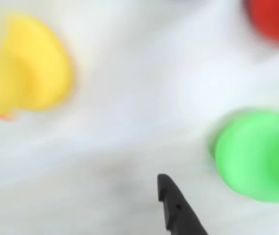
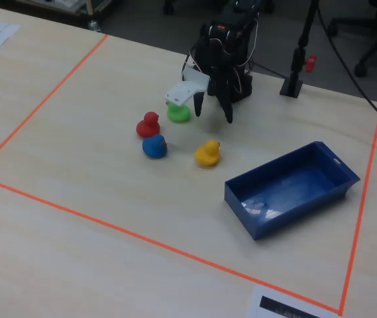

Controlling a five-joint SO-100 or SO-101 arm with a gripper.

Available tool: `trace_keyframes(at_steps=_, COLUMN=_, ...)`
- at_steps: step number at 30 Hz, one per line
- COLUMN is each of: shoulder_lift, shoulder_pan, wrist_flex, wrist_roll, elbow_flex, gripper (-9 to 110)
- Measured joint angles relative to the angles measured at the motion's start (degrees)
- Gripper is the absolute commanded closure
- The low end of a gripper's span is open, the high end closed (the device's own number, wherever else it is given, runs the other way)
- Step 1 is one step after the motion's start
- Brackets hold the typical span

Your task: Grasp yellow duck and put it into box.

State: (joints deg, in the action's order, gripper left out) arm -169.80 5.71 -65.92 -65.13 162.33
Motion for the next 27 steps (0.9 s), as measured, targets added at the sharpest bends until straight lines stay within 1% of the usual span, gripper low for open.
trace_keyframes(at_steps=2, shoulder_lift=9.7, shoulder_pan=-1.7, wrist_flex=3.6, wrist_roll=2.1, elbow_flex=-6.1, gripper=49)
trace_keyframes(at_steps=6, shoulder_lift=25.8, shoulder_pan=-5.6, wrist_flex=6.2, wrist_roll=6.6, elbow_flex=-16.7, gripper=50)
trace_keyframes(at_steps=10, shoulder_lift=39.2, shoulder_pan=-6.6, wrist_flex=10.0, wrist_roll=8.1, elbow_flex=-24.1, gripper=50)
trace_keyframes(at_steps=16, shoulder_lift=50.3, shoulder_pan=-6.5, wrist_flex=17.1, wrist_roll=8.1, elbow_flex=-24.6, gripper=50)
trace_keyframes(at_steps=24, shoulder_lift=59.9, shoulder_pan=-4.9, wrist_flex=26.1, wrist_roll=7.7, elbow_flex=-24.6, gripper=51)
trace_keyframes(at_steps=25, shoulder_lift=60.7, shoulder_pan=-4.8, wrist_flex=27.2, wrist_roll=7.7, elbow_flex=-24.6, gripper=53)
trace_keyframes(at_steps=26, shoulder_lift=61.5, shoulder_pan=-4.7, wrist_flex=28.3, wrist_roll=7.7, elbow_flex=-24.6, gripper=57)
trace_keyframes(at_steps=27, shoulder_lift=62.1, shoulder_pan=-4.5, wrist_flex=29.4, wrist_roll=7.7, elbow_flex=-24.6, gripper=64)
